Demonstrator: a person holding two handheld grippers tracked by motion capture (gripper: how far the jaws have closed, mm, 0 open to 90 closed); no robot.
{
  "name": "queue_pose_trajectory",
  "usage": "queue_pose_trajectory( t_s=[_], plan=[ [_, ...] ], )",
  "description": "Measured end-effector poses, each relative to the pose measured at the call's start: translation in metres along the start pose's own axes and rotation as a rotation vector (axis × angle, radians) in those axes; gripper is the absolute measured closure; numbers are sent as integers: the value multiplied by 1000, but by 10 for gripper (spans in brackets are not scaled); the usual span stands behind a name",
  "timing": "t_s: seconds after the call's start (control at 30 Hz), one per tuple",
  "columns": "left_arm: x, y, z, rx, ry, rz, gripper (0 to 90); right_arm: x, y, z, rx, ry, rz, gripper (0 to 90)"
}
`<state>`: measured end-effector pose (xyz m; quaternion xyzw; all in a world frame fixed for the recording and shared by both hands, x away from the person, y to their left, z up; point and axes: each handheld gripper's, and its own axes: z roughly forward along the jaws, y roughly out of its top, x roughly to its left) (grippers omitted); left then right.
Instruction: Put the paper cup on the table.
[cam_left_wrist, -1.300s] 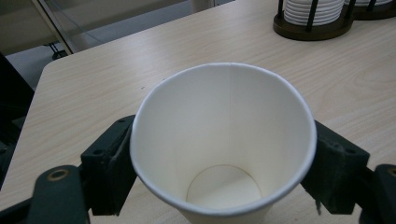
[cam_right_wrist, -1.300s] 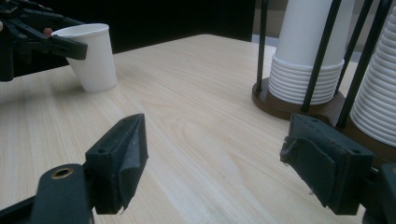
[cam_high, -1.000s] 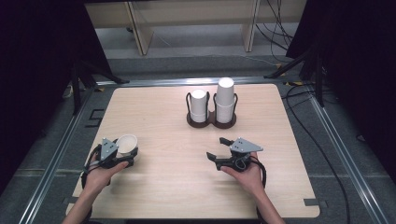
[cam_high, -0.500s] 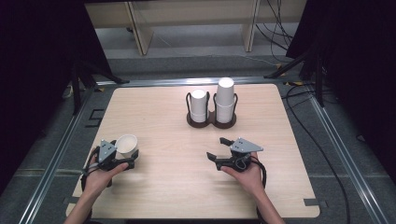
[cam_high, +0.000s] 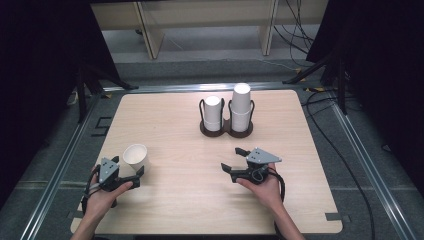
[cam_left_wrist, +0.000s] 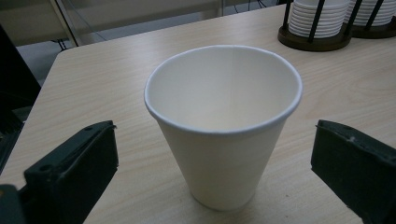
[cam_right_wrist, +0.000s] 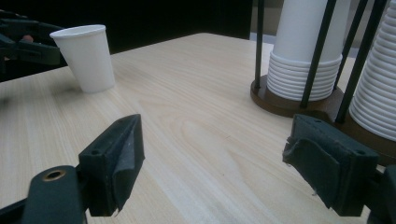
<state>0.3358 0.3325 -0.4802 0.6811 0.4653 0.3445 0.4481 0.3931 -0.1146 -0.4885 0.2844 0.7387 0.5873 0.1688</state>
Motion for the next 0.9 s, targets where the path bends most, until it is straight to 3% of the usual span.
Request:
queue_pose_trajectory(
  t_s=[0.03,0.07,0.13,0.3,0.37,0.4,0.43,0.5,0.6,0.73,0.9],
  plan=[
    [0,-1,-1,-4,-4,1,0,2,0,0,5,-5,22,188],
    [-1,-2,-2,-8,2,-4,0,1,0,0,1,-5,3,188],
    [-2,-4,-6,-8,7,-4,0,2,0,-1,18,8,29,188],
    [-3,-11,-13,-26,23,-30,0,1,0,-1,23,12,32,186],
    [-3,-13,-15,-11,24,-31,0,1,0,-2,34,3,29,185],
    [-3,-15,-15,-24,22,-37,0,0,0,-1,23,-1,2,185],
    [-3,-16,-17,-6,26,-36,0,1,0,-1,29,5,20,185],
    [-3,-19,-17,-21,23,-47,0,0,0,-2,24,4,10,185],
    [-4,-22,-22,4,29,-50,0,0,0,-2,21,2,19,185],
    [-6,-28,-24,-21,23,-70,0,-1,0,-3,20,-11,11,185],
    [-7,-26,-24,-4,27,-74,0,-1,-1,-2,15,-7,12,184]
  ],
)
